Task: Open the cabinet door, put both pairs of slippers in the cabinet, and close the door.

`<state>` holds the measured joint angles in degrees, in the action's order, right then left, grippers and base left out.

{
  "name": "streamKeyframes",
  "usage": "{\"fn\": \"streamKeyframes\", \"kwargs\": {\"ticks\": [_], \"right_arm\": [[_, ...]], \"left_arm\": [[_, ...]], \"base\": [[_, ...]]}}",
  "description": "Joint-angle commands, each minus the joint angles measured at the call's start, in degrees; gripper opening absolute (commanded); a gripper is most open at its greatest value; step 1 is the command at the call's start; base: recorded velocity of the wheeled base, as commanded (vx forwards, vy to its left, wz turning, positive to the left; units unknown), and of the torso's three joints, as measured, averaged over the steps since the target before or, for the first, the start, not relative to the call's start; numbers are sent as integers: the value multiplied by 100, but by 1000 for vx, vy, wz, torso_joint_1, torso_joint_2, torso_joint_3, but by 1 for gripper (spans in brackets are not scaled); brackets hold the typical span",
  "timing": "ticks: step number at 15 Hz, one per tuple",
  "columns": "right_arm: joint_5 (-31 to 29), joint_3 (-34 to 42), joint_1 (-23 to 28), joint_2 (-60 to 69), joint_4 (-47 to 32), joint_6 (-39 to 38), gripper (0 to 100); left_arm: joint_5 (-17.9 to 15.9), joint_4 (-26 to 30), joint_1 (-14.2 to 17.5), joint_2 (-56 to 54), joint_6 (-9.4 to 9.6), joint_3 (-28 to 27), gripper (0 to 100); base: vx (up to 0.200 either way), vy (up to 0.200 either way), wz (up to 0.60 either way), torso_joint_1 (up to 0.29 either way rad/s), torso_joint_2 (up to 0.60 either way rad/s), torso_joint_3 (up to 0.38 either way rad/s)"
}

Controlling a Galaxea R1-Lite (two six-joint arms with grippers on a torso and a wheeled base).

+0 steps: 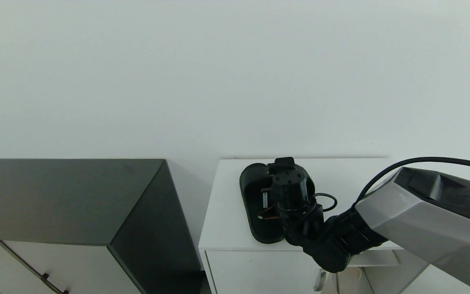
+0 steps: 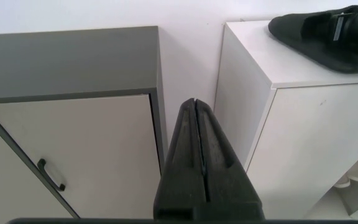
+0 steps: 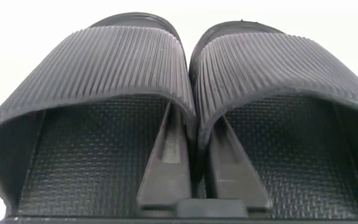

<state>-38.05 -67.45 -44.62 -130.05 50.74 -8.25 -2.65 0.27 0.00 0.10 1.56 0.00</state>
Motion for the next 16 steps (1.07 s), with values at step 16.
{"fn": "streamKeyframes", "kwargs": {"ticks": [16], "right_arm": [[236, 2140, -522, 1746, 6, 184, 0]], "left_arm": [[1, 0, 0, -1, -7, 0, 0]], "base": [[0, 0, 0, 0, 0, 0]]}}
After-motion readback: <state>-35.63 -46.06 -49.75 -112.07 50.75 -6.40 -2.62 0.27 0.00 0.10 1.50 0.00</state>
